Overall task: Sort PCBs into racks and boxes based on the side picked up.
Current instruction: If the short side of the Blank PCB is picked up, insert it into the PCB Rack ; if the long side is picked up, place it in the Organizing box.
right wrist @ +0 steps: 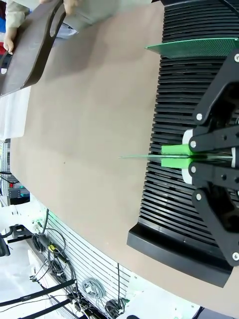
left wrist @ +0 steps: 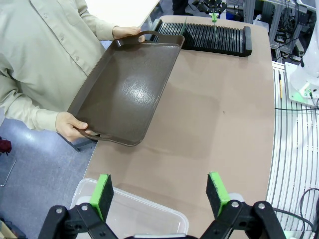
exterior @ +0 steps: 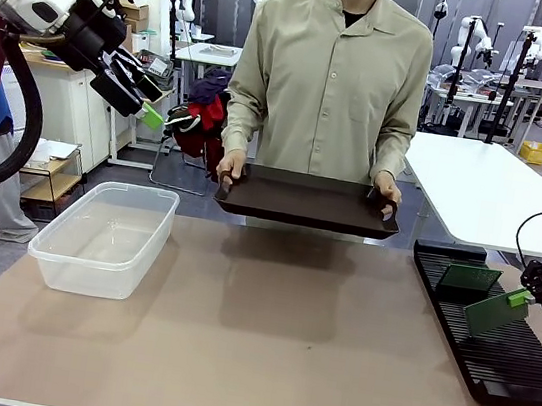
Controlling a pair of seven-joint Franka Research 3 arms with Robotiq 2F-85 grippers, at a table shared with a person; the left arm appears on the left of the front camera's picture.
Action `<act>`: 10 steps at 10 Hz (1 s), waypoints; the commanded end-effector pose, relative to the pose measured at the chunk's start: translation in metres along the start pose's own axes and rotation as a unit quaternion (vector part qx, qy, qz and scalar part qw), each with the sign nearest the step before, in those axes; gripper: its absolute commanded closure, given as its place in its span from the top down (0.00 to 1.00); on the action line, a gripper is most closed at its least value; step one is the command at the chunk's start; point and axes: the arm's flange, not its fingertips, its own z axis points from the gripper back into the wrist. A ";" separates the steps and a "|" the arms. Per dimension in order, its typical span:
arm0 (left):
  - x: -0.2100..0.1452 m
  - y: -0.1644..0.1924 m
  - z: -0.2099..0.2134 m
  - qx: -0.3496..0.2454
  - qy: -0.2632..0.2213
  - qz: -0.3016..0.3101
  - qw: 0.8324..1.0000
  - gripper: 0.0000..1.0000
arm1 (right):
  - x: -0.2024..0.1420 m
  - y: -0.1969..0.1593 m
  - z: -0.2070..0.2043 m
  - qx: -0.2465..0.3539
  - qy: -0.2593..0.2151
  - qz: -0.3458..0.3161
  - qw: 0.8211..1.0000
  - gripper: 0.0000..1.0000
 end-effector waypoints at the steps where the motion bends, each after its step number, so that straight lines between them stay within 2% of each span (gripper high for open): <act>1: -0.002 0.000 -0.001 -0.005 -0.008 -0.003 1.000 1.00 | -0.008 0.000 -0.007 -0.010 0.010 0.000 1.000 0.02; 2: -0.002 0.000 -0.001 -0.005 -0.008 -0.003 1.000 1.00 | -0.010 0.003 -0.007 -0.008 0.014 -0.002 1.000 0.02; 3: -0.002 0.000 -0.001 -0.005 -0.008 -0.003 1.000 1.00 | -0.010 0.004 -0.006 -0.001 0.018 -0.002 1.000 0.22; 4: -0.002 0.000 -0.001 -0.005 -0.008 -0.003 1.000 1.00 | -0.010 0.005 -0.005 0.002 0.020 0.000 1.000 0.22; 5: -0.002 0.000 -0.001 -0.005 -0.008 -0.003 1.000 1.00 | -0.010 0.007 -0.005 0.002 0.022 0.001 1.000 0.42; 6: -0.002 0.000 -0.001 -0.005 -0.008 -0.003 1.000 1.00 | -0.010 0.007 -0.004 0.002 0.023 0.001 1.000 0.26; 7: -0.002 0.000 -0.001 -0.005 -0.008 -0.003 1.000 1.00 | -0.011 0.008 -0.003 0.001 0.023 -0.001 1.000 0.62; 8: -0.002 0.000 -0.001 -0.005 -0.008 -0.003 1.000 1.00 | -0.011 0.008 -0.003 0.001 0.024 0.000 1.000 0.46; 9: -0.002 0.000 -0.001 -0.005 -0.008 -0.003 1.000 1.00 | -0.011 0.007 -0.003 -0.001 0.025 0.001 1.000 0.82; 10: -0.002 0.000 -0.001 -0.005 -0.008 -0.003 1.000 1.00 | -0.010 0.008 -0.003 0.001 0.026 0.001 1.000 0.66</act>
